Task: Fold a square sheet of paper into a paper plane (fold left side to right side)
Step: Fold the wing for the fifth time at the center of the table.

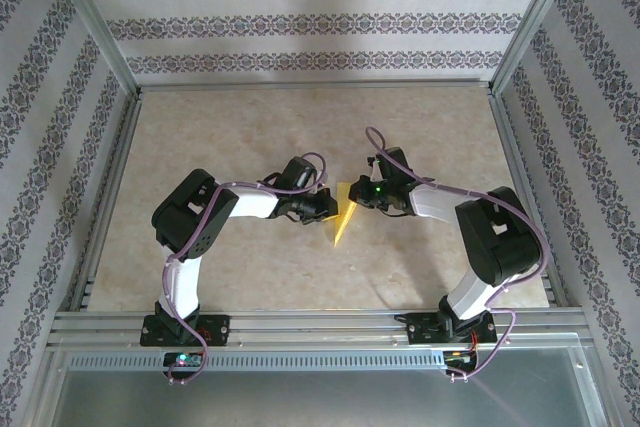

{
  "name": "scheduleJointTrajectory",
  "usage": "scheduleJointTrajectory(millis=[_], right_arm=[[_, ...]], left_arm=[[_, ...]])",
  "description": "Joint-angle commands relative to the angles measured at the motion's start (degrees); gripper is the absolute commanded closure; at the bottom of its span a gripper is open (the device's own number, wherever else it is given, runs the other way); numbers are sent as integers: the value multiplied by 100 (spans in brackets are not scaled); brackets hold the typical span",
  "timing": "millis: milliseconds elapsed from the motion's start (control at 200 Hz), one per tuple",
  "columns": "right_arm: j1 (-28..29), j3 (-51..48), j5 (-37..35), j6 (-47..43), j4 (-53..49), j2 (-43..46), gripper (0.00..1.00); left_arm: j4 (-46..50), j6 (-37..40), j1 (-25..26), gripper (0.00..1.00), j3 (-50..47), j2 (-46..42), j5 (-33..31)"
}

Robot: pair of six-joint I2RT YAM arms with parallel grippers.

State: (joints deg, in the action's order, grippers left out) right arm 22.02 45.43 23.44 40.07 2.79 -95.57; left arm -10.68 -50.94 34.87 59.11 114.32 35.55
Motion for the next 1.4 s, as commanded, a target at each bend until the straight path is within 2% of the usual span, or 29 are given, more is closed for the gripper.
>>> scheduleJointTrajectory(millis=[0, 894, 989, 1179, 1394], right_arm=[[82, 139, 34, -96, 0, -167, 96], [57, -239, -304, -211, -125, -559, 98], [48, -391, -338, -193, -112, -567, 99], [48, -535, -358, -219, -80, -594, 100], [55, -527, -332, -246, -67, -567, 100]], left_arm=[[772, 221, -139, 100, -87, 266, -912], [965, 152, -139, 100, -55, 295, -990], [901, 165, -139, 96, -84, 162, -977], [959, 294, -138, 81, -114, -401, -965], [1290, 468, -131, 76, -62, -1104, -831]])
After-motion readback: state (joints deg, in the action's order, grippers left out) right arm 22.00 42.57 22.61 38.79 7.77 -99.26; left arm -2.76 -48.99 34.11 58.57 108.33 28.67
